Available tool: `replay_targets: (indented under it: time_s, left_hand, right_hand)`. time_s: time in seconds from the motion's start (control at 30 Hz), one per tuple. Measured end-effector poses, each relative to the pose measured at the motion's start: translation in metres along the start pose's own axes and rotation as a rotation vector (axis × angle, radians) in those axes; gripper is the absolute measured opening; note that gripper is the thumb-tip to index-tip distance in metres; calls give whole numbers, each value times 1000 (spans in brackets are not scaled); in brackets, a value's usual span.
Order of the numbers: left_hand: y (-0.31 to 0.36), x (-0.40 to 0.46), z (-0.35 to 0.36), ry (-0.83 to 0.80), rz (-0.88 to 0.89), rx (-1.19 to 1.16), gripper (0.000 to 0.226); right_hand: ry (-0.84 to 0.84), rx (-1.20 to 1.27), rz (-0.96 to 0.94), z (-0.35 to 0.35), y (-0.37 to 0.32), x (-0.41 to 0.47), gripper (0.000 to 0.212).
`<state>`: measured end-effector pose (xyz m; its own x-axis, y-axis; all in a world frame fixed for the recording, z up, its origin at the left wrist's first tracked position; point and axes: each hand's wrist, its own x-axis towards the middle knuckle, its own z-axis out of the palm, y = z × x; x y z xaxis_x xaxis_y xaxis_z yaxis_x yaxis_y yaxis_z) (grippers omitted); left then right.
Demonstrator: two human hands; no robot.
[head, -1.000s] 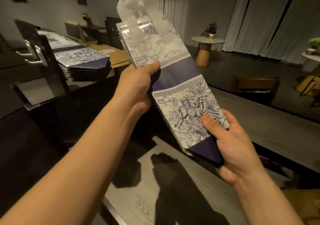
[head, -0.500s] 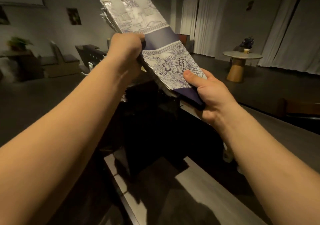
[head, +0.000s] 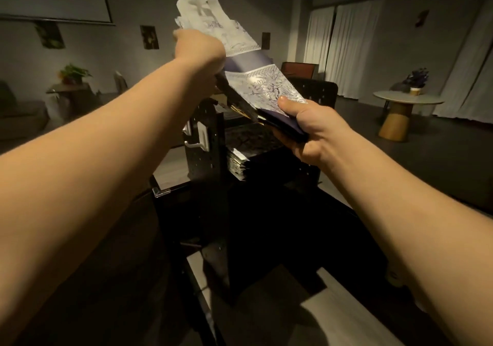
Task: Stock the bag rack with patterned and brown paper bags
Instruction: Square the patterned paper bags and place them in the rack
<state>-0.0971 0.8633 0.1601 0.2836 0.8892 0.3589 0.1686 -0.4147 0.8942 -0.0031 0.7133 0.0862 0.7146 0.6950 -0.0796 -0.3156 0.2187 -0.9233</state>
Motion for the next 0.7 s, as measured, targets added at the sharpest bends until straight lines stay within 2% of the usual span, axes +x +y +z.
replay_targets:
  time_s: [0.07, 0.13, 0.2, 0.3, 0.33, 0.4, 0.47, 0.53, 0.7]
  left_hand:
    - [-7, 9, 0, 36, -5, 49, 80]
    - [-21, 9, 3, 30, 90, 153, 83]
    - [-30, 10, 5, -95, 270, 271, 76]
    - [-31, 4, 5, -306, 470, 464, 55]
    - [-27, 1, 5, -370, 475, 525, 45]
    - [-23, 3, 7, -493, 434, 618, 29]
    - [-22, 7, 7, -594, 389, 681, 22]
    - [-21, 12, 10, -645, 371, 742, 23]
    - [-12, 12, 20, -752, 499, 818, 30]
  right_hand:
    - [19, -62, 44, 4, 0, 3, 24]
    - [31, -164, 106, 5, 0, 5, 18]
    - [44, -333, 140, 3, 0, 7, 17]
    - [60, -679, 60, 2, 0, 13, 38]
    - [71, -808, 14, 4, -1, 13, 40]
    - [79, -1067, -60, 8, -5, 10, 29]
    - [71, -1282, -105, 10, -6, 8, 28]
    - [52, -1334, -118, 8, -5, 9, 34]
    - [46, -1152, -71, 0, 2, 16, 37]
